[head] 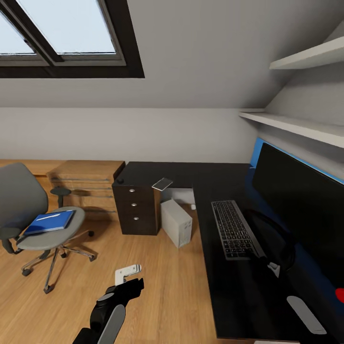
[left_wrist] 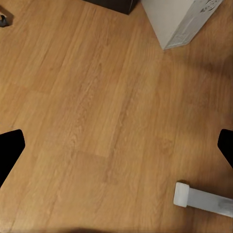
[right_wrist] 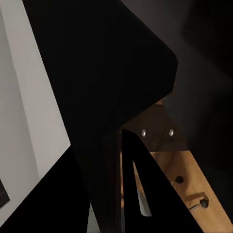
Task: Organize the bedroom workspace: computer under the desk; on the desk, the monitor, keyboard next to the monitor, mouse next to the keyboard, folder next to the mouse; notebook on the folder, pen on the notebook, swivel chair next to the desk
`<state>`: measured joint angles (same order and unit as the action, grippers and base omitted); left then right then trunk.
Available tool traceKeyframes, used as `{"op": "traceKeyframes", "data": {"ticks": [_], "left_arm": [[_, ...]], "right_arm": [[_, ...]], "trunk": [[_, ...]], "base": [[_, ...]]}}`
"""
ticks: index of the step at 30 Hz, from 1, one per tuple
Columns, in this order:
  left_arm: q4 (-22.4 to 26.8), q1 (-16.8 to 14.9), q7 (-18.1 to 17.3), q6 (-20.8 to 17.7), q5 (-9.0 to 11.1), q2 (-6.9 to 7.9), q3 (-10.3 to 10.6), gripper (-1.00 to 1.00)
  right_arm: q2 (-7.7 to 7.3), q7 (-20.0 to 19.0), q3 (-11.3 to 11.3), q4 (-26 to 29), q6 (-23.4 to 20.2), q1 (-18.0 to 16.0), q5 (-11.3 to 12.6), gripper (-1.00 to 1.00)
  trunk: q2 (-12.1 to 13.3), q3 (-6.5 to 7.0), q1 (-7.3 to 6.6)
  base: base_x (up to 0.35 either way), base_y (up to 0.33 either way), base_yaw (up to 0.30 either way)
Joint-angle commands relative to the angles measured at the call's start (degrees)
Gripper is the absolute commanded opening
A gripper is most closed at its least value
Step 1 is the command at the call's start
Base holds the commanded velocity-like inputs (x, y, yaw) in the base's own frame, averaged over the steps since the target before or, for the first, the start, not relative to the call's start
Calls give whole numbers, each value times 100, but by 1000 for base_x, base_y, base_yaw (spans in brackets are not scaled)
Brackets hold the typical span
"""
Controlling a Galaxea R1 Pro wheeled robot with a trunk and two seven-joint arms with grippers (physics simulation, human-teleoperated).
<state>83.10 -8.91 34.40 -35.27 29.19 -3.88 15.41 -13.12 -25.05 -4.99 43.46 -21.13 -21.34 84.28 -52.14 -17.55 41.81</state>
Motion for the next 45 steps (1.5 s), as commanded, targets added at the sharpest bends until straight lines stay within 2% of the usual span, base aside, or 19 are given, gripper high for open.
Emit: {"op": "traceKeyframes", "data": {"ticks": [1,10,20,23,25,28,45], "left_arm": [[6,-5,59,-6,60,1,7,100],[6,-5,59,-6,60,1,15,100],[7,-5,59,-8,60,1,15,100],[9,-5,59,-13,62,1,15,100],[8,-5,59,-14,65,1,15,100],[9,-5,59,-15,68,1,14,100],[5,-5,59,-7,69,1,8,100]], "right_arm": [[1,9,-18,-2,-58,-6,62,-100],[2,249,-174,0,-58,-4,62,-100],[10,502,-210,-1,-50,-2,72,-100],[6,530,-210,-2,-53,-2,231,-100],[4,603,-206,-2,-56,-2,419,-100],[2,779,-205,2,-58,-2,538,-100],[2,861,-204,5,-58,-2,588,-100]], "trunk": [[-6,-7,1],[-6,-7,1],[-6,-7,1],[-6,-7,1],[-6,-7,1],[-6,-7,1],[-6,-7,1]], "base": [[0,0,0],[0,0,0],[0,0,0],[0,0,0],[0,0,0],[0,0,0],[19,-59,0]]}}
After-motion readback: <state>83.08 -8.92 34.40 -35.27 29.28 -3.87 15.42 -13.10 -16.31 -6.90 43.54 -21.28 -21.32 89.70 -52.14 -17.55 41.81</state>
